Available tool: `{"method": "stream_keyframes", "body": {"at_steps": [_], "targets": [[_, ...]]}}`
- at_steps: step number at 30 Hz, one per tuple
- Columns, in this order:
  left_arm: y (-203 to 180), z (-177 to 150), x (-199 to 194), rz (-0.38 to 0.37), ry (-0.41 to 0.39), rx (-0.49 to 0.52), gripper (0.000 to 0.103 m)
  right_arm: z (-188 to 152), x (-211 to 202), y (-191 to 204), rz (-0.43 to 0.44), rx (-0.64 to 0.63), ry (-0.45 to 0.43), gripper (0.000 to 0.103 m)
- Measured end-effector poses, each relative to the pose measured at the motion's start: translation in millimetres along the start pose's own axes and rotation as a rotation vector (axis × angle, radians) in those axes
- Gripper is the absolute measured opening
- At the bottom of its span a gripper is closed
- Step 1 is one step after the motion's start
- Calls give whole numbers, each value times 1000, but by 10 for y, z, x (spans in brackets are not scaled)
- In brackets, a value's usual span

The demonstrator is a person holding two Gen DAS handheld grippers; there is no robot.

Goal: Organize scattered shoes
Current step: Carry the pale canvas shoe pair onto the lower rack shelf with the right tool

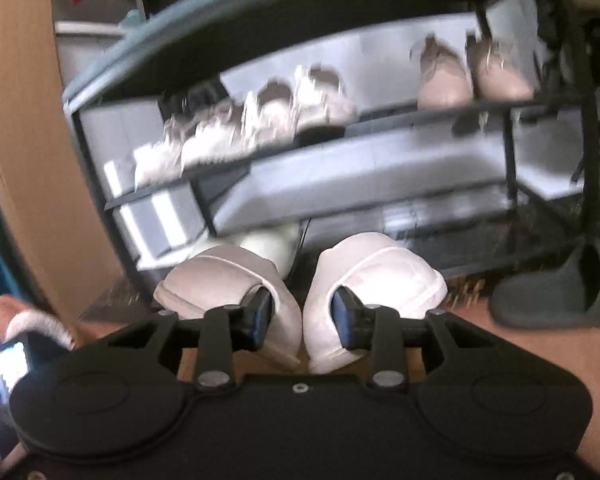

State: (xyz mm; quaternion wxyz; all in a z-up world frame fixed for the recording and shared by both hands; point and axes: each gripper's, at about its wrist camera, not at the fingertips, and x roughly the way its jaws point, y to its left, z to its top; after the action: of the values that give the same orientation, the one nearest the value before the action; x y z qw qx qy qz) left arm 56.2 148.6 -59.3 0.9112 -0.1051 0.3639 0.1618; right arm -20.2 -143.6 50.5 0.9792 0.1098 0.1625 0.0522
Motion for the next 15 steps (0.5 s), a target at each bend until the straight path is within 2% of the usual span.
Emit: {"method": "stream_keyframes", "body": {"at_steps": [6, 10, 15], "targets": [[-89, 26, -117, -55, -63, 11, 102, 64, 716, -104, -84, -67, -51, 34], [-158, 24, -178, -93, -109, 29, 103, 37, 1364, -142, -167, -72, -50, 34], [-286, 41, -190, -158, -148, 45, 103, 25, 1904, -127, -249, -69, -94, 34]]}}
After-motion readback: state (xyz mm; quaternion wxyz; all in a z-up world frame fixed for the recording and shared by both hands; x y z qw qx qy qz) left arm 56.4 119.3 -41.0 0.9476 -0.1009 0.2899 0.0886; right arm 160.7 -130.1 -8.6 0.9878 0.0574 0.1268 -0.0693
